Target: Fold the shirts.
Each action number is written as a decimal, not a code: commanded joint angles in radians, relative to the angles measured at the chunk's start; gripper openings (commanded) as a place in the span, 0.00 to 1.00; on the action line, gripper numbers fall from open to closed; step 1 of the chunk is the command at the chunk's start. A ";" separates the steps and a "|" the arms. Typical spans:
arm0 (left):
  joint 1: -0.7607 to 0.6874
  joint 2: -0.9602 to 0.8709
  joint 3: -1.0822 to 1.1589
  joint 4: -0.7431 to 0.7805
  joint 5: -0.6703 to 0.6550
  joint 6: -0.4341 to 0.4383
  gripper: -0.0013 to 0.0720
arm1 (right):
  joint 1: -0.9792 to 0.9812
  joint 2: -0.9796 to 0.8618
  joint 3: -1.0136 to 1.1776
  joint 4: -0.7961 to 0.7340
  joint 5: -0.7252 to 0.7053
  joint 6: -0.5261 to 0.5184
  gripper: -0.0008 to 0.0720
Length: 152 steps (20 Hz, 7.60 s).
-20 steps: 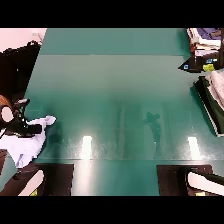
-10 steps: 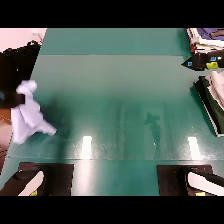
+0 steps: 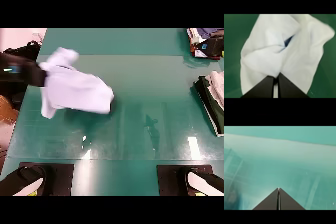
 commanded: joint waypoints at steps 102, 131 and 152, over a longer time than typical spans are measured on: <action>0.420 -0.743 0.042 -0.439 0.562 0.280 0.05 | 0.235 -0.723 0.251 -0.134 0.115 0.198 0.03; 0.581 0.045 -1.135 -0.674 0.406 0.263 0.71 | 0.000 0.038 -0.332 -0.129 0.198 0.131 0.54; 0.428 0.045 -1.023 -0.718 0.466 0.242 0.05 | -0.659 0.110 -0.990 -0.180 0.297 0.048 0.55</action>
